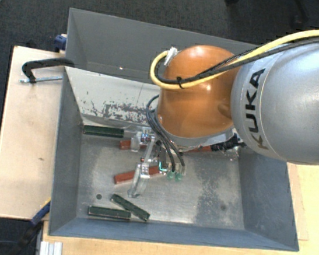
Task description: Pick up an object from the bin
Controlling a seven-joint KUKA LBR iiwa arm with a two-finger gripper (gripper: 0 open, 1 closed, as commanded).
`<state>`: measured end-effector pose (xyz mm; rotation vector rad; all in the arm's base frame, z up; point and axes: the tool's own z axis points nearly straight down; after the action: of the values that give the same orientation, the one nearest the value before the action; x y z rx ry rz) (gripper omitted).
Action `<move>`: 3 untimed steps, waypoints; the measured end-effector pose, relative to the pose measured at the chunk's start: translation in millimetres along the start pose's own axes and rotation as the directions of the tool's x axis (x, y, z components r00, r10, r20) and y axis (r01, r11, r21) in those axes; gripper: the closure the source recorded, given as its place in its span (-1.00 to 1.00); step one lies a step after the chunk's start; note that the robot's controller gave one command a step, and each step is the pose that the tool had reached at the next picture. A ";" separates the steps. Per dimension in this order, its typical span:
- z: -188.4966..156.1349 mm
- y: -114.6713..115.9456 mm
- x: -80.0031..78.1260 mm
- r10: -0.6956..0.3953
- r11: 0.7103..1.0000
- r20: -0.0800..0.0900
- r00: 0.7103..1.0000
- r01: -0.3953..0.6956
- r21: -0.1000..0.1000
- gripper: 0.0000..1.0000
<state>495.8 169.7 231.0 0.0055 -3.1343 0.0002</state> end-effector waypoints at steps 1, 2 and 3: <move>153.7 -80.5 -13.4 -0.089 0.996 0.001 0.996 0.089 0.002 -1.00; 159.2 -53.7 -79.0 -0.173 0.985 0.016 0.985 0.173 -0.001 -1.00; 159.5 -54.8 -76.8 -0.171 0.985 0.011 0.985 0.171 -0.001 1.00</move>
Offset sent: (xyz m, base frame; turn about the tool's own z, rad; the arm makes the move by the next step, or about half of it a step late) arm 0.0133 -0.0783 -0.1501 -0.0923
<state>571.6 115.1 70.9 0.2760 -3.1333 -0.0033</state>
